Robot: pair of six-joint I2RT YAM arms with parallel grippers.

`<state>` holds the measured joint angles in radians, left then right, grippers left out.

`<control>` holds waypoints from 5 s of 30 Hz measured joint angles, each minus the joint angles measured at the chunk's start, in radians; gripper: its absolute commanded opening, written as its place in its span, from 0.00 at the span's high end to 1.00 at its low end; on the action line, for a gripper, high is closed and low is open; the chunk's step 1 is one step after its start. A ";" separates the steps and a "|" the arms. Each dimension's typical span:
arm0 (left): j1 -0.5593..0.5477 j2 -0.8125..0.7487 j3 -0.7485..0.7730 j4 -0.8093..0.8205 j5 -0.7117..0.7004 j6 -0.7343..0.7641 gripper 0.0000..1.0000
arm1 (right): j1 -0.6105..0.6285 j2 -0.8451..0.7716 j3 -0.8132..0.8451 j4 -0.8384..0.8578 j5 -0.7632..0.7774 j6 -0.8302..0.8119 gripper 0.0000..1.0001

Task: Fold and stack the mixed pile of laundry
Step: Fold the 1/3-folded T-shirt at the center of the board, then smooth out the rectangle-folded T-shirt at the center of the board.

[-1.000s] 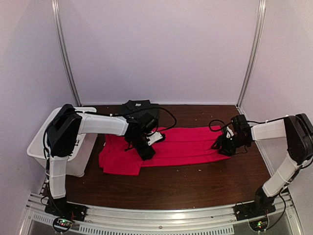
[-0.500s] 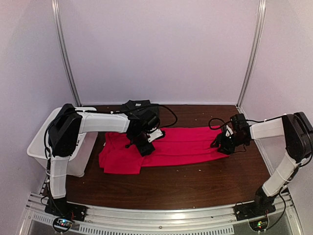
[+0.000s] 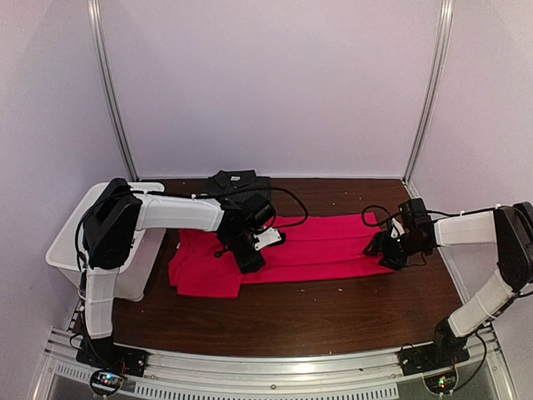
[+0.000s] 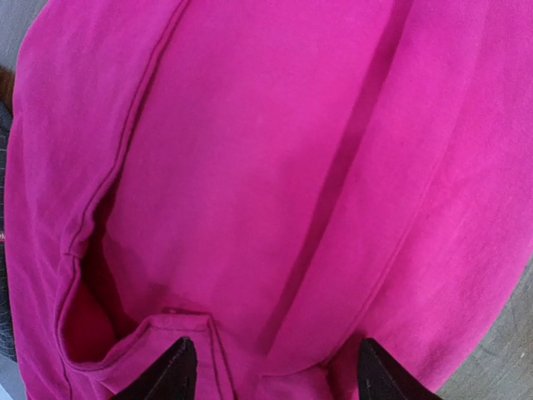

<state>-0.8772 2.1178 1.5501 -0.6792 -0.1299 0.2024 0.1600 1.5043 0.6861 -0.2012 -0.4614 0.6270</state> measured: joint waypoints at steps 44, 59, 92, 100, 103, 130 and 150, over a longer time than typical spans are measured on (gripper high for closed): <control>0.014 -0.794 -0.776 0.026 -0.053 -0.992 0.57 | 0.577 0.114 0.196 0.177 -0.031 0.064 0.52; -0.004 -0.792 -0.885 0.078 -0.139 -1.207 0.61 | 0.766 0.464 0.410 0.340 -0.011 0.137 0.54; 0.054 -0.745 -0.955 0.247 -0.121 -1.213 1.00 | 0.838 0.636 0.565 0.391 -0.090 0.196 1.00; 0.056 -0.798 -0.866 0.219 -0.141 -1.137 1.00 | 0.820 0.636 0.573 0.377 -0.091 0.196 1.00; 0.060 -0.796 -0.790 0.204 -0.159 -1.091 1.00 | 0.799 0.636 0.586 0.375 -0.092 0.196 1.00; 0.252 -0.326 -0.185 0.176 -0.162 -0.690 1.00 | 0.621 0.672 0.735 0.374 -0.107 0.212 1.00; 0.283 -0.193 -0.103 0.180 -0.124 -0.623 1.00 | 0.580 0.682 0.736 0.377 -0.106 0.216 1.00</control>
<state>-0.5945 1.9247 1.4475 -0.4992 -0.2539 -0.4202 0.7399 2.1868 1.4223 0.1757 -0.5678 0.8433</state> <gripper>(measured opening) 0.008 0.012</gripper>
